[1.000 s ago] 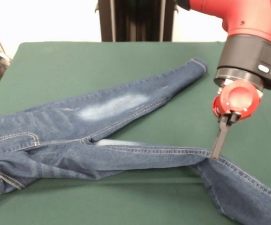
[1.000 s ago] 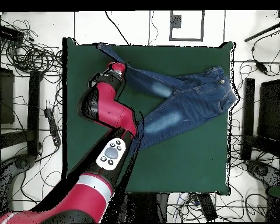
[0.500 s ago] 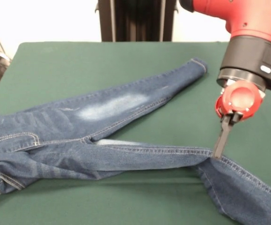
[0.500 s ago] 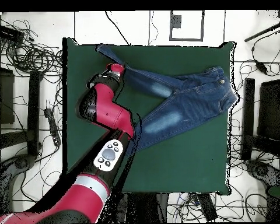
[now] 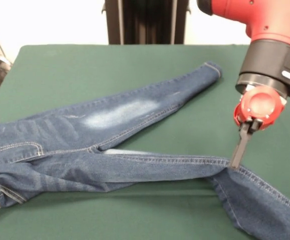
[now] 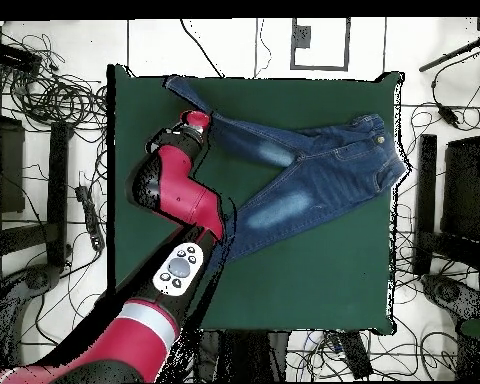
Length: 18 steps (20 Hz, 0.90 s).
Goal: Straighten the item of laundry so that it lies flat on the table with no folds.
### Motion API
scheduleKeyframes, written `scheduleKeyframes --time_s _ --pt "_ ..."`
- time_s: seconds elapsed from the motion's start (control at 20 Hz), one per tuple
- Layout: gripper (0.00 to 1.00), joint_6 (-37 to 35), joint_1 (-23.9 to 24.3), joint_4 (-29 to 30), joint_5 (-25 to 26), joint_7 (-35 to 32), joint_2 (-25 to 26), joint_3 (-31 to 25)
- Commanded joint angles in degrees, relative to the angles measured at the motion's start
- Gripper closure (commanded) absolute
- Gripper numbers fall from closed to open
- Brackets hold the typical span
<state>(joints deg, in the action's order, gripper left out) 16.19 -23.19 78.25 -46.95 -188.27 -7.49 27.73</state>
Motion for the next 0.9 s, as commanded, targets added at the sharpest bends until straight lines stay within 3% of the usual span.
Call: scheduleKeyframes --time_s 0.05,0.9 --pt "1.0 1.3 -2.5 4.8 -3.3 -5.4 3.7 -5.3" --pt "1.0 2.6 -3.4 5.2 -5.0 -5.1 4.7 -5.7"
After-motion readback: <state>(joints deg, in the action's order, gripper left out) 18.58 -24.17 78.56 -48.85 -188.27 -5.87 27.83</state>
